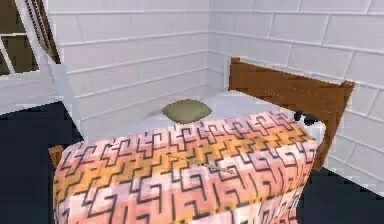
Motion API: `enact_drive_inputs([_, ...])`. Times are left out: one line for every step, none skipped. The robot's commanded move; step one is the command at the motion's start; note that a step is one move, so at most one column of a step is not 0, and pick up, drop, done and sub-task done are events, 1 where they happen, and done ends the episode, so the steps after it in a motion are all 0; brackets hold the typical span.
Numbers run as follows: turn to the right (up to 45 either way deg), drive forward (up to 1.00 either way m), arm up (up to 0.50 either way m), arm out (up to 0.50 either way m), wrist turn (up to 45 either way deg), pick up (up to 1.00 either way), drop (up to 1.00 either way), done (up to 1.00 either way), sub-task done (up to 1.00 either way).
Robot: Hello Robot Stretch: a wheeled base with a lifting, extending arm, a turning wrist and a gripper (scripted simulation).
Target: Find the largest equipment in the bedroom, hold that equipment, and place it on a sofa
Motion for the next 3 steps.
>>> enact_drive_inputs([-45.0, 0.00, 0.00, 0.00, 0.0, 0.00, 0.00, 0.00, 0.00])
enact_drive_inputs([-45.0, 0.00, 0.00, 0.00, 0.0, 0.00, 0.00, 0.00, 0.00])
enact_drive_inputs([-3.0, 0.00, 0.00, 0.00, 0.0, 0.00, 0.00, 0.00, 0.00])
